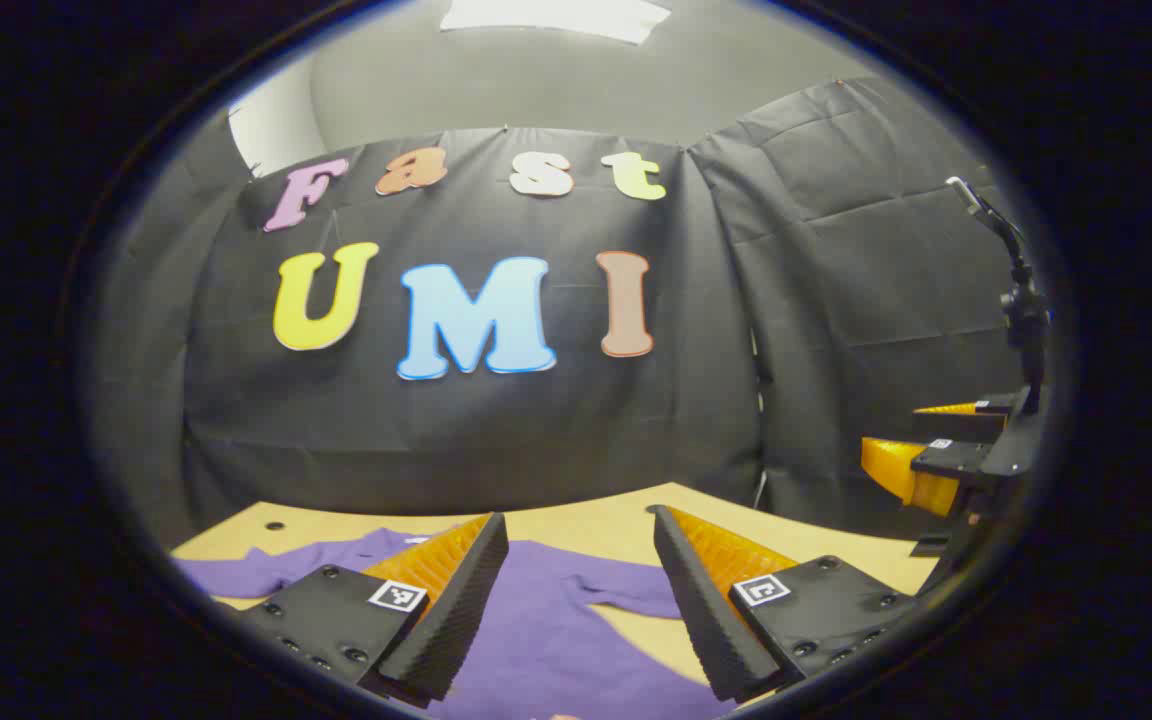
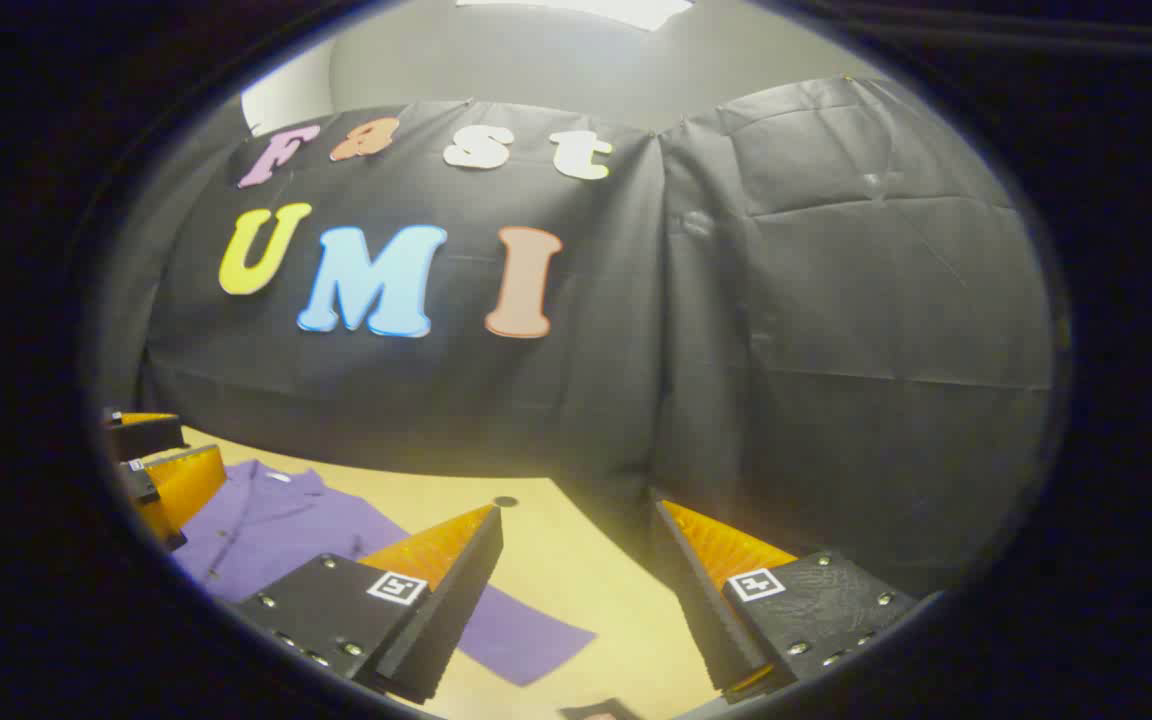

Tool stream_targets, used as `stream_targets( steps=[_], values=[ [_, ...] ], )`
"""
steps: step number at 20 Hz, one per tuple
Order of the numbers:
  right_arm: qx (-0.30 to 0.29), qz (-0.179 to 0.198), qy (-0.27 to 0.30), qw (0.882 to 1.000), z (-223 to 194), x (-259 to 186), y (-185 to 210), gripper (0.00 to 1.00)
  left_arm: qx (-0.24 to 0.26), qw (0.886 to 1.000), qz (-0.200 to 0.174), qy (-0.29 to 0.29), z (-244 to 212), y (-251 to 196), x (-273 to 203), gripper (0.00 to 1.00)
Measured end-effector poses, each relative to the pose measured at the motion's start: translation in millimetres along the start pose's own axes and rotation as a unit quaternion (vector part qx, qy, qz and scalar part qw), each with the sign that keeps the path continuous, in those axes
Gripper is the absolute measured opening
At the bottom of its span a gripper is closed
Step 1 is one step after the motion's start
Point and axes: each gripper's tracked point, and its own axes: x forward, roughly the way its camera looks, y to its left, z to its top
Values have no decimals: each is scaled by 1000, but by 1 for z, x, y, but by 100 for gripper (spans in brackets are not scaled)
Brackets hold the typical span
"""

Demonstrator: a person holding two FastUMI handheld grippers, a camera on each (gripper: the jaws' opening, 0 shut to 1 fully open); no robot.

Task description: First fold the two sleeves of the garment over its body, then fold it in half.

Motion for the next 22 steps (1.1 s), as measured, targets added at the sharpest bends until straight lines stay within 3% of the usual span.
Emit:
stream_targets(
  steps=[3, 7, 9, 12, 16, 18, 22],
  values=[
    [16, 50, -4, 999, 35, -9, 78, 94, 0, 1000, 0, 0, 0, 0, 0, 97],
    [12, 89, -9, 996, 71, -3, 126, 94, -5, 1000, 5, 3, -1, 0, -1, 98],
    [5, 95, -19, 995, 85, 1, 137, 94, -47, 998, 42, 2, -1, 4, -3, 97],
    [5, 118, -20, 993, 91, 10, 161, 94, -10, 995, 98, 3, -5, 17, -13, 94],
    [-19, 140, -18, 990, 89, 24, 178, 93, 6, 991, 135, 5, -2, 18, -9, 92],
    [-22, 135, -11, 991, 83, 34, 179, 94, 5, 990, 137, -21, 4, 21, -9, 92],
    [-15, 99, 20, 995, 66, 41, 168, 94, 8, 994, 102, -28, 5, 15, -16, 92]
  ],
)
